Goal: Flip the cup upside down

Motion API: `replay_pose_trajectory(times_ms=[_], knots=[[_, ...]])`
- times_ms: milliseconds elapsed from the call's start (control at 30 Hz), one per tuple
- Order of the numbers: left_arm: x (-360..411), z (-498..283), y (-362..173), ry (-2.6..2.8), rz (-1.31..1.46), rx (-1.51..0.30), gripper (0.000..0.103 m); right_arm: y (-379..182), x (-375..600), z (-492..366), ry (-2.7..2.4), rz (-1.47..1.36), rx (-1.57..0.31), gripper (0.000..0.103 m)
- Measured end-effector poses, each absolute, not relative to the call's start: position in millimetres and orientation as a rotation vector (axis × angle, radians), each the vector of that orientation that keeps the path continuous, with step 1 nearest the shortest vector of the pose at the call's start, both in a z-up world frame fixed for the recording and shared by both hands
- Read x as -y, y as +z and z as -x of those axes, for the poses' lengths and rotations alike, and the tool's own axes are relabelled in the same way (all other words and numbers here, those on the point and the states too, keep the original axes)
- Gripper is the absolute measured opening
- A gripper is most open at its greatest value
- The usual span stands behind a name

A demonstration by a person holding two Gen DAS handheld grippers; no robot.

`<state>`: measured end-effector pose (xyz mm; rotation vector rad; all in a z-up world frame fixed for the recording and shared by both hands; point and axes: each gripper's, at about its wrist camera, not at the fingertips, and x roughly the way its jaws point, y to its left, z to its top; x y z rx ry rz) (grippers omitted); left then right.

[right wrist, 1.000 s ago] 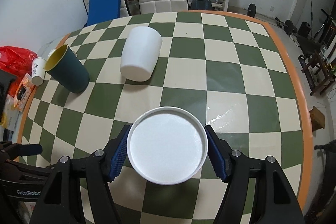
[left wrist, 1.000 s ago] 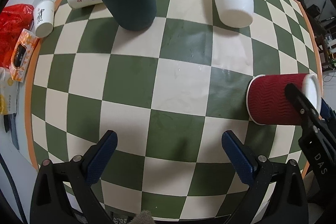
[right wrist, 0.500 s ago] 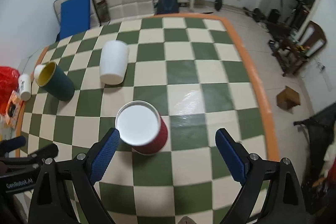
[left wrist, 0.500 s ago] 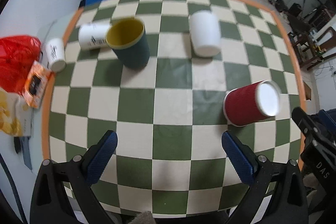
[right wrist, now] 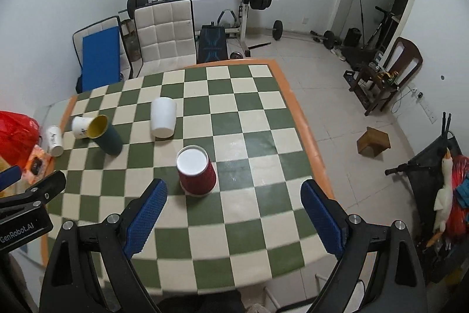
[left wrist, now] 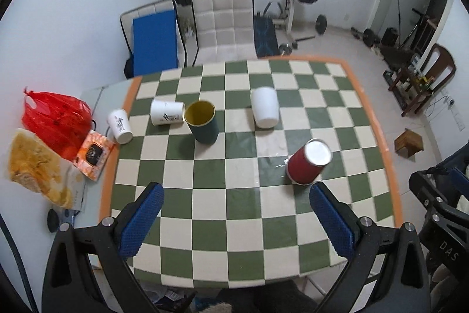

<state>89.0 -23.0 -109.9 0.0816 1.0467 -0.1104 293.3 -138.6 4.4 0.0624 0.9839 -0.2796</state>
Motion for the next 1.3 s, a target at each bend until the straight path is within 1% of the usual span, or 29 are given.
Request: replay_pose_trajectory(times_ms=[233,333,600,800,1100,1300], knots=[[23.4,-47.3,-41.8,-0.119,-0.036,-0.984,0.102,84.6,134.8,-234.8,-0.281,-0.041,-0.911,0.095],[29.1,-36.5,-22.4,-0.121,-0.050,-0.963,0.102,112.7,137.2,-218.8,-0.296,-0.046,-0.895,0.095],[37.6,-17.8,3.6,-0.115,-0.046,-0.950,0.102,160.2,147.3,-191.8,-0.298,-0.048,-0.850,0.095],[43.5,-13.4,7.9,-0.113,-0.053,-0.948,0.102,169.0,150.6,-191.2,-0.275,-0.037,-0.852,0.095],[44.8,-10.2,4.5,-0.106,-0.050,-0.973,0.102,157.1,159.8,-200.7,-0.256,-0.056,-0.896,0.095],[44.6,-9.7,4.7,-0.108,-0.050,-0.976,0.102,154.2,162.7,-204.1,-0.243,-0.063,-0.897,0.097]])
